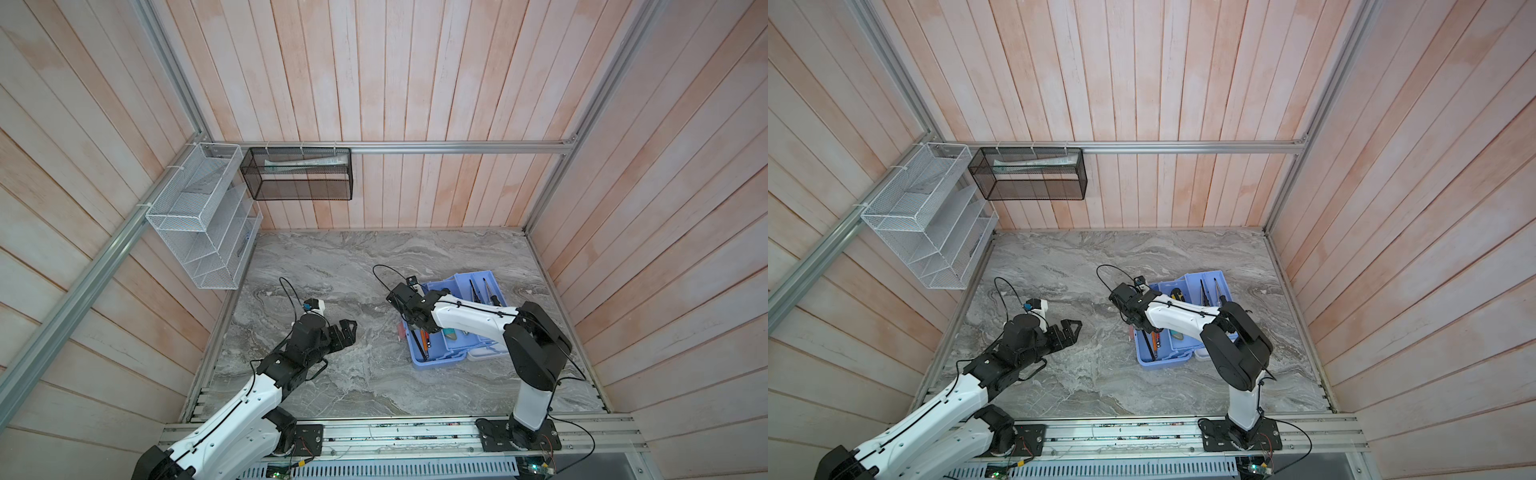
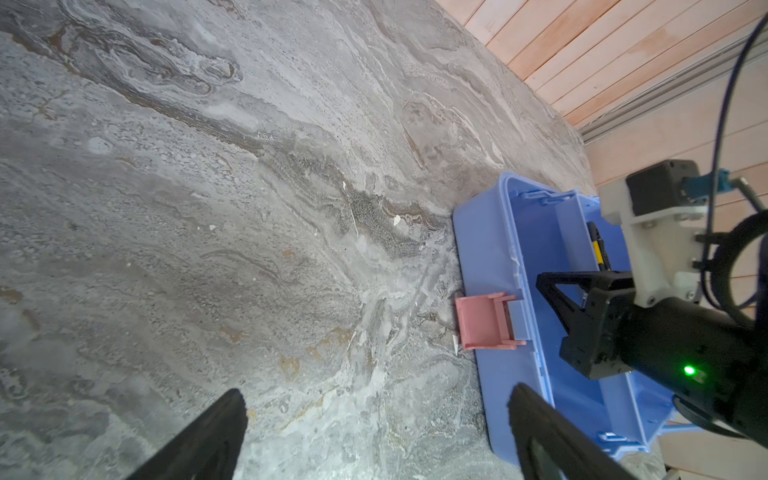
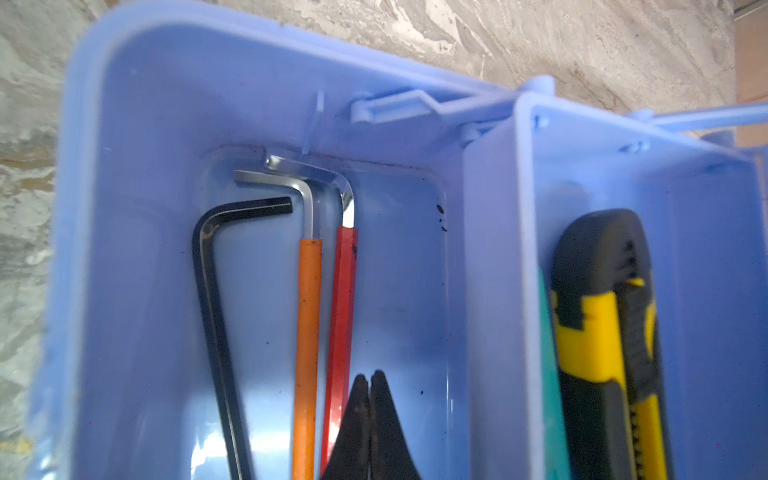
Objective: Pack the tool kit
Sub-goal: 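Carry the red hex key into the blue tool box and release it, then grip the pink latch with the left gripper while the right grasps the lid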
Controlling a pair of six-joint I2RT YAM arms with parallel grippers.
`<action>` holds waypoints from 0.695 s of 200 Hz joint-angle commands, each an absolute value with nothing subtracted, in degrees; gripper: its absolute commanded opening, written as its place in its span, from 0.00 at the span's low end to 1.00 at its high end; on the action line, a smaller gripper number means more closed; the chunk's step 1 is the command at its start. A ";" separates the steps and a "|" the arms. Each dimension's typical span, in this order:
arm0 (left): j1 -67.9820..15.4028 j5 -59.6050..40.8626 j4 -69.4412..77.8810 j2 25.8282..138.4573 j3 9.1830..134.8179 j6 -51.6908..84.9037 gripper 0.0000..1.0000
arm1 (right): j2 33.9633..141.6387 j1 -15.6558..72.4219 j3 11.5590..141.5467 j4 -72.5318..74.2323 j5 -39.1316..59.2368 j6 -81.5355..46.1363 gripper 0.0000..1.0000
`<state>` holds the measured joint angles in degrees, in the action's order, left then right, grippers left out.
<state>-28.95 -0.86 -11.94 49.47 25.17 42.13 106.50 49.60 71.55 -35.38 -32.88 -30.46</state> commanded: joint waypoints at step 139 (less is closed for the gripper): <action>-42.76 -1.93 -7.51 84.61 50.39 38.71 1.00 | 66.75 31.59 59.92 -22.85 -13.93 -24.59 0.40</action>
<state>-41.36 -1.34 -5.76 79.20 45.56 41.01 69.41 33.67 62.28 -23.40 -17.56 -26.74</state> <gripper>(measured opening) 0.998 0.389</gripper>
